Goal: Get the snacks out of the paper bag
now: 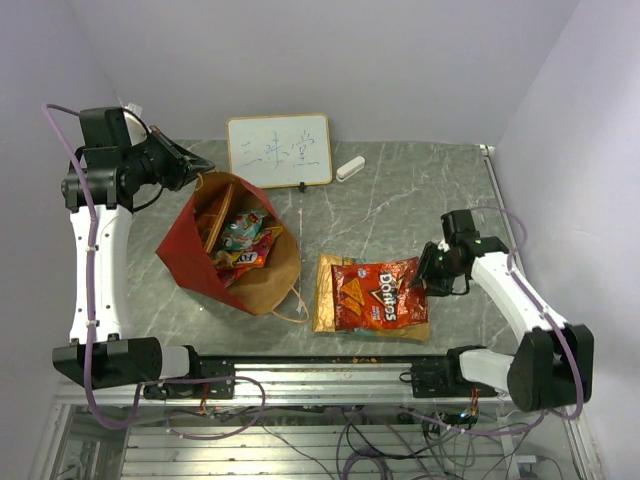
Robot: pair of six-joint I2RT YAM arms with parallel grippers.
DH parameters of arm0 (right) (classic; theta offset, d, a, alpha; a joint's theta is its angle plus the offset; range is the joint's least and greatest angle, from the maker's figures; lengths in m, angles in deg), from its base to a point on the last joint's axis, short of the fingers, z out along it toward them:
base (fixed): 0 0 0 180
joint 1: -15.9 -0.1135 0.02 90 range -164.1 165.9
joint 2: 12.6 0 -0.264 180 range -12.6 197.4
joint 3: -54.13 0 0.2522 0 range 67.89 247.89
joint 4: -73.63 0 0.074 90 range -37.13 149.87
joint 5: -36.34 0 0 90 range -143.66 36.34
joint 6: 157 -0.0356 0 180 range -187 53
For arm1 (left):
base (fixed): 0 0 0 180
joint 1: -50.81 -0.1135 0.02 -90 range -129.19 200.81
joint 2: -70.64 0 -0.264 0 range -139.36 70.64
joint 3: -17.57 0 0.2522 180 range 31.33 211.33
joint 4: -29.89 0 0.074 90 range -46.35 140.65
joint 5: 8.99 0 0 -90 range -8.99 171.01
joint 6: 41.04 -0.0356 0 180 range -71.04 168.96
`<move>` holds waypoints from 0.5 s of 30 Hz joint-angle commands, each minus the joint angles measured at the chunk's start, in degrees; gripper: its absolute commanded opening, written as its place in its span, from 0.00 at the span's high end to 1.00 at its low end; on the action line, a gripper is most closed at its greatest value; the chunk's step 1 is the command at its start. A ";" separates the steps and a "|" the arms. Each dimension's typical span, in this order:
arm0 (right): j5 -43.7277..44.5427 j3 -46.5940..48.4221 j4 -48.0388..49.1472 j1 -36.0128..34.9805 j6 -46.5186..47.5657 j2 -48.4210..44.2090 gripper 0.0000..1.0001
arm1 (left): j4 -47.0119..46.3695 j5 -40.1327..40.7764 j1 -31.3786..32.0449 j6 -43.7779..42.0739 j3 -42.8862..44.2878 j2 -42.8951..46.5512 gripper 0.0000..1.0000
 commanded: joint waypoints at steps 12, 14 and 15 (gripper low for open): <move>-11.61 16.41 11.73 -15.14 0.49 -3.42 0.46 | -0.15 -5.39 -0.93 -2.07 1.27 2.14 0.93; -9.56 19.91 15.94 -23.92 -2.51 -0.35 0.45 | 0.19 -6.33 -0.98 -2.53 1.77 1.89 0.93; -8.28 21.57 17.79 -27.51 -3.80 1.57 0.45 | 0.88 -6.57 -0.96 -3.01 2.38 1.62 0.93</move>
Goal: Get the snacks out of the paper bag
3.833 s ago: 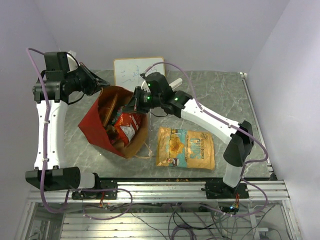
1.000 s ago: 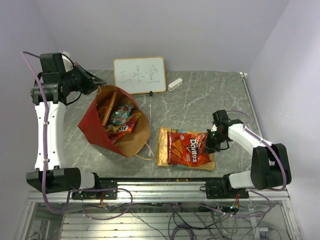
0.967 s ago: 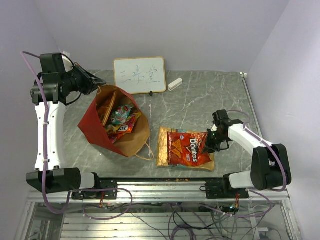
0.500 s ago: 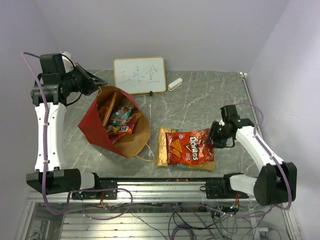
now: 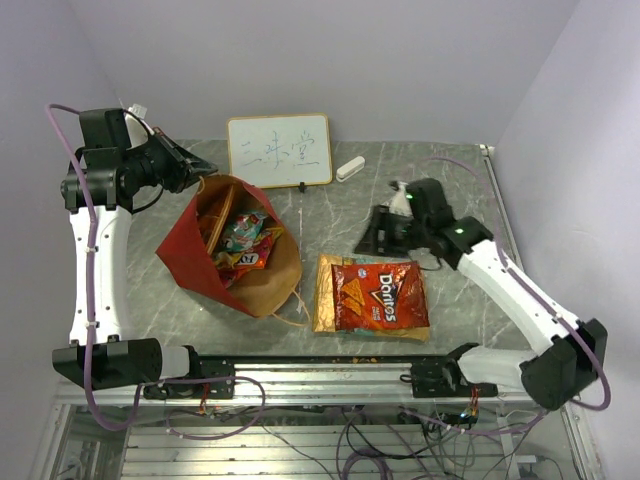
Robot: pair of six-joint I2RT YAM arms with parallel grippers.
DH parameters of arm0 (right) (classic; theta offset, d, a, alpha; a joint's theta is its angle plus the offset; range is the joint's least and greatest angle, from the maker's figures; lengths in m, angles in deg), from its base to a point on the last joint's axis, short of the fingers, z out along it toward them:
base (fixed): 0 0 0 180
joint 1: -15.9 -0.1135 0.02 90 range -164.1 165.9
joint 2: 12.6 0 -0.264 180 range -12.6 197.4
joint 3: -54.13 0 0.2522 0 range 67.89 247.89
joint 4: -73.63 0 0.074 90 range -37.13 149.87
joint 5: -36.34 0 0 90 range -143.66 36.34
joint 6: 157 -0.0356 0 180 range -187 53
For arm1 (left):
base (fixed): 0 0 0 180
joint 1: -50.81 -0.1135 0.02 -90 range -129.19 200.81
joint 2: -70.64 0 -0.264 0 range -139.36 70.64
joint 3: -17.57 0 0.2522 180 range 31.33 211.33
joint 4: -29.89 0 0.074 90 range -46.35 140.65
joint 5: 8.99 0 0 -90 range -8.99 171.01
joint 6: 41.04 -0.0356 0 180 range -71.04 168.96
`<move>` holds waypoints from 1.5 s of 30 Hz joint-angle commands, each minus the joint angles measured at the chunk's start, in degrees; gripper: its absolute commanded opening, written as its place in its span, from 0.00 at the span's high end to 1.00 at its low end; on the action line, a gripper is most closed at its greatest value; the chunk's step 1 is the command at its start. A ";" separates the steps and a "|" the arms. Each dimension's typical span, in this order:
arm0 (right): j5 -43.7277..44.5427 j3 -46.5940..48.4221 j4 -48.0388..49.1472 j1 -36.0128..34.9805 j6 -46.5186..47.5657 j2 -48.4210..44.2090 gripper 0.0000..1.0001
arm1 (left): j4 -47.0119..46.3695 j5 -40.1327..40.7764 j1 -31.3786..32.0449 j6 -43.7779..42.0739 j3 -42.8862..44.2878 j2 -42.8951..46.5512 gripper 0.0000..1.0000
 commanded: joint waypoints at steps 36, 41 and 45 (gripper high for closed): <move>44.30 30.18 32.30 -32.14 -19.07 39.35 0.53 | 1.97 -14.73 -1.19 0.26 -0.95 2.79 0.93; 41.78 33.91 30.58 -32.96 -16.91 39.82 0.53 | 5.82 -14.26 -1.17 -2.33 -1.02 2.89 0.93; 41.55 33.48 30.19 -36.85 -22.17 38.93 0.53 | 10.46 -12.97 -1.17 -4.94 1.21 1.87 0.93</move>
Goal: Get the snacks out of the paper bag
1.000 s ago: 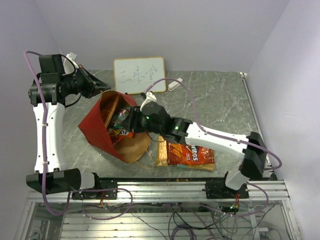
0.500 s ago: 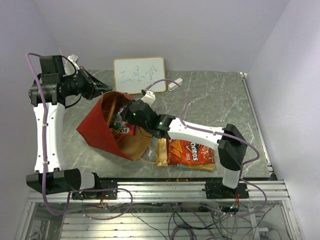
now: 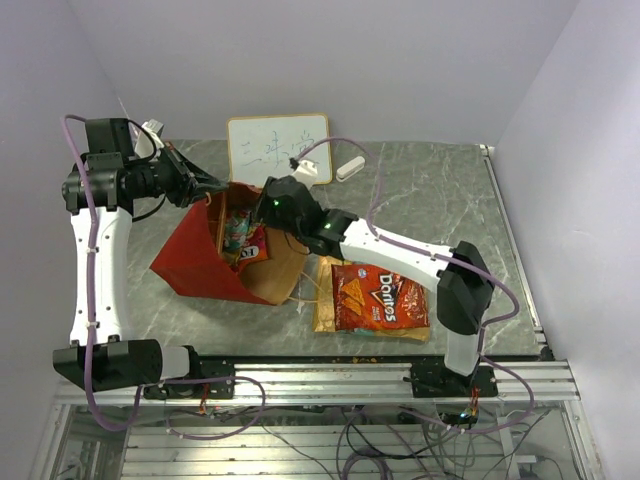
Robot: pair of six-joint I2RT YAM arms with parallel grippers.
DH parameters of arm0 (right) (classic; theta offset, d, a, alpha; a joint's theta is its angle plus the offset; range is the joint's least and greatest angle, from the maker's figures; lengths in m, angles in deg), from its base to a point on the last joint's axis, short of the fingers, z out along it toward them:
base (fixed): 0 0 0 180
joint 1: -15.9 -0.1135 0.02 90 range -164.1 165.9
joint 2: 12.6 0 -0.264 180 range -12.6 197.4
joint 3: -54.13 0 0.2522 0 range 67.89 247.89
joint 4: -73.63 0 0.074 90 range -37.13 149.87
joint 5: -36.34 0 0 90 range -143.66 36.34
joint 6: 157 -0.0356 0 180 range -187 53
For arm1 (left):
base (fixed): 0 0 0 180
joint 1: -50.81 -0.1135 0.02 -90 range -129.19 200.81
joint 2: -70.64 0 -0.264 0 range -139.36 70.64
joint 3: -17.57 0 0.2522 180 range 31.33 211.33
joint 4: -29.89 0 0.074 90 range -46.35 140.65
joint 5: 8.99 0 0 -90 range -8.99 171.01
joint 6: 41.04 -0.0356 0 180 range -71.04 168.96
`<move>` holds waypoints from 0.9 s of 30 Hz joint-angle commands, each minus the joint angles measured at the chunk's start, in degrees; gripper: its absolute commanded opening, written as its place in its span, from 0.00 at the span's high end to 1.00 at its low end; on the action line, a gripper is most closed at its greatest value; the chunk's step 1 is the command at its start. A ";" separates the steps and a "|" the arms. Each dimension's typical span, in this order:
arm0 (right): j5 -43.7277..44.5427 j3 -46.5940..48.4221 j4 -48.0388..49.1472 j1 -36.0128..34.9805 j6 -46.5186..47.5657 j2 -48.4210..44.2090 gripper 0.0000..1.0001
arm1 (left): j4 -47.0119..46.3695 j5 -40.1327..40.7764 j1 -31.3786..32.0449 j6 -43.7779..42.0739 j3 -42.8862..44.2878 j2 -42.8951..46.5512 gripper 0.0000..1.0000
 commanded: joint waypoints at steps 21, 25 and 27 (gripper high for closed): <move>6.54 5.67 6.06 -10.68 -10.28 10.99 0.46 | 11.18 -0.07 -0.86 -6.70 8.33 -3.18 0.93; 6.62 5.75 7.97 -10.76 -11.59 12.05 0.46 | 10.35 -0.35 -0.93 -6.51 7.62 -3.57 0.93; 6.47 5.75 8.74 -10.93 -13.04 12.78 0.49 | 9.25 -0.89 -0.85 -5.82 6.66 -3.49 0.93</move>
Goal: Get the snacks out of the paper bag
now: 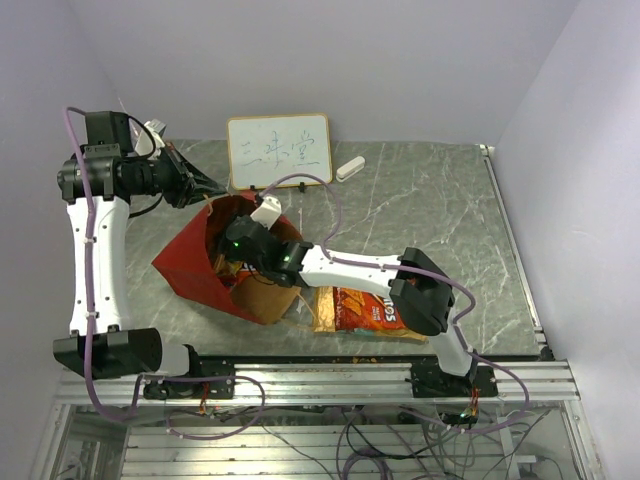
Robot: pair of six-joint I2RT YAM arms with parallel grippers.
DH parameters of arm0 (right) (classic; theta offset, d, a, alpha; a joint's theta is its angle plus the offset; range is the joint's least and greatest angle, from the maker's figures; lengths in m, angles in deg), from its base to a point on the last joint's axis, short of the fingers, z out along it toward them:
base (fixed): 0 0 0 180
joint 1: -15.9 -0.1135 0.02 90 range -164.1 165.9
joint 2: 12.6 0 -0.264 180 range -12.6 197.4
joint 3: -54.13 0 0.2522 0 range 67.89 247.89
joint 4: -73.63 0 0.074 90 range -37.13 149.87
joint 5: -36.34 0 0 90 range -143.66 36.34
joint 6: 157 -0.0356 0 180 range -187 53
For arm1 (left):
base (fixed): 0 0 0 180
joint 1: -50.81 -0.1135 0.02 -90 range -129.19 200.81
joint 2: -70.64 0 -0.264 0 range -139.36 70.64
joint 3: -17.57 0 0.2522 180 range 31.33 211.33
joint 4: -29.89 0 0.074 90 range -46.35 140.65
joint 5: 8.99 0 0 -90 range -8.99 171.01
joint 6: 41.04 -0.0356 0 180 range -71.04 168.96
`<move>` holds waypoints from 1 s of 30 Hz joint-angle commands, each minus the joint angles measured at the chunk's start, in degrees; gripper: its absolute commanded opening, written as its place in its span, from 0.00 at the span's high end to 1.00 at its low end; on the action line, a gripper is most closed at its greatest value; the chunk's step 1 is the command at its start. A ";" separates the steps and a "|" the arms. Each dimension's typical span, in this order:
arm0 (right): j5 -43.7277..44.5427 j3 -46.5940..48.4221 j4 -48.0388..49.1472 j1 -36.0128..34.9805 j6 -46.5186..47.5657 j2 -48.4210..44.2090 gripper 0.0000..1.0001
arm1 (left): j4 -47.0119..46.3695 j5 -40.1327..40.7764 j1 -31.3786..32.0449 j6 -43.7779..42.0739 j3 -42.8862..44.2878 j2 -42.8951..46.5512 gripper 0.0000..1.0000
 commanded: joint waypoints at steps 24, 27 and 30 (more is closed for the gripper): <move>1.27 0.06 -3.00 -0.65 0.84 -6.61 1.00 | -0.84 0.72 -4.95 -1.99 1.37 -0.32 0.93; -1.28 -1.75 -3.45 0.26 1.11 -9.80 1.00 | -3.06 1.69 -5.25 -0.01 -0.41 0.66 0.93; -3.02 -2.17 -5.00 0.99 2.27 -12.06 1.00 | -5.89 1.96 -5.71 2.62 -2.23 1.57 0.93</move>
